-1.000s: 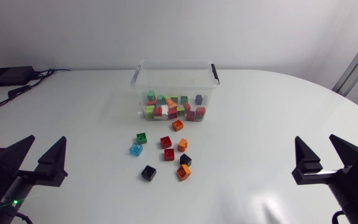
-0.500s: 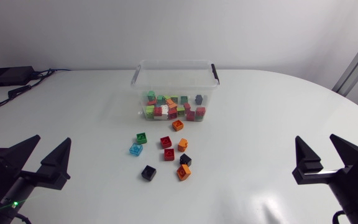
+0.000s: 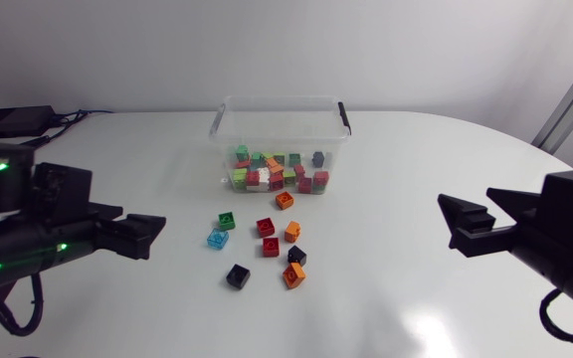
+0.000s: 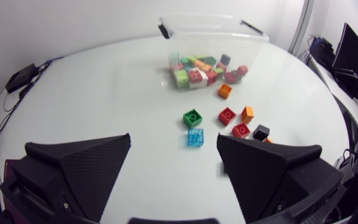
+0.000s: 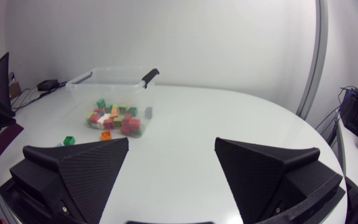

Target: Place the duplo bricks in the container

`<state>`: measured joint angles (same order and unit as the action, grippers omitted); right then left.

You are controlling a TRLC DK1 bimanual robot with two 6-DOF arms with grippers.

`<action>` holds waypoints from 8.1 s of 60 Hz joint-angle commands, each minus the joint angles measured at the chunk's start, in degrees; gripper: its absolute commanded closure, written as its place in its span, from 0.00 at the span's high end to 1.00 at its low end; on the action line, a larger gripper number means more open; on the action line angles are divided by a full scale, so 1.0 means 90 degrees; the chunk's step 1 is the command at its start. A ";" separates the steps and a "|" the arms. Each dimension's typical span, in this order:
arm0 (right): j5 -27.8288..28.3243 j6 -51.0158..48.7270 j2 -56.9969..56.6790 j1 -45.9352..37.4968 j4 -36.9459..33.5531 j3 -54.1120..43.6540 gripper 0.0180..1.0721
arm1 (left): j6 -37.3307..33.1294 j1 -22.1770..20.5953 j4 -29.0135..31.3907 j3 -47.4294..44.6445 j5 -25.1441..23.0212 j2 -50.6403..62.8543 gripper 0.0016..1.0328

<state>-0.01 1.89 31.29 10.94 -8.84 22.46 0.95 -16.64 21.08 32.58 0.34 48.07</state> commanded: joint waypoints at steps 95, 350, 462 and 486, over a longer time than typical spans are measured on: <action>0.2823 0.0093 0.7900 0.2339 -0.1879 0.3755 0.81 | -0.0418 -0.1940 0.0783 0.2650 -0.0780 0.6260 0.29; 0.0118 -0.1431 0.6553 0.3003 -0.1410 0.4458 0.21 | -0.1365 -0.0250 0.0753 0.3704 -0.1161 0.4658 0.13; 0.1027 -0.2876 0.6084 0.2027 0.0465 0.3198 0.95 | -0.4315 0.0629 -0.0458 0.2972 -0.3172 0.4483 0.86; 0.1114 -0.3335 0.7793 0.2163 0.0465 0.3608 0.95 | -0.6004 0.0707 0.0216 0.3646 -0.3495 0.6485 0.86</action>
<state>9.43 -26.48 98.59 29.91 -4.51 53.01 -49.19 -10.87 22.26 63.51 -30.20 104.05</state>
